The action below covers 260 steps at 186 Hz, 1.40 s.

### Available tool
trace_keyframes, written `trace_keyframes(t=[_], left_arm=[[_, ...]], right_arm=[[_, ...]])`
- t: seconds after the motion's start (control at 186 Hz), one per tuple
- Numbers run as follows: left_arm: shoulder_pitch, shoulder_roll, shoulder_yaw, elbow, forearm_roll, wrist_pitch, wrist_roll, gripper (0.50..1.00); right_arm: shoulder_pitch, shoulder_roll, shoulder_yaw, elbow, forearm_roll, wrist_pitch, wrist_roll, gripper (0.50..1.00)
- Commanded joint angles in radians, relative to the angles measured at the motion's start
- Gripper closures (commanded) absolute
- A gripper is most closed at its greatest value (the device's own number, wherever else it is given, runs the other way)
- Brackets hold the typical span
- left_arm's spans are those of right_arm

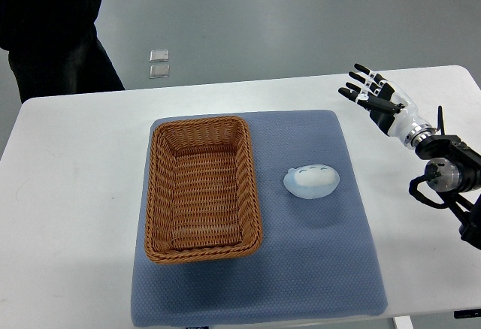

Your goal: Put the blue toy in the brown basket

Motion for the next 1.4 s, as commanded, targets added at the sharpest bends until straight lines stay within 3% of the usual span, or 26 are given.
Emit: trace_keyframes(t=[0.0,1.248,1.394], left_arm=[[0.000,0.000,0.000,0.000,0.000,0.000,0.000,0.500],[-0.002,0.000,0.000,0.002,-0.002,0.000,-0.003,0.500],[-0.002,0.000,0.000,0.002,-0.002,0.000,-0.003,0.500]], right_arm=[[0.000,0.000,0.000,0.000,0.000,0.000,0.000,0.587],[0.039,-0.048,-0.022,0.003,-0.005,0.014,0.000,0.589],[0.066,-0.069,-0.026,0.006,-0.018,0.051,0.000,0.587]])
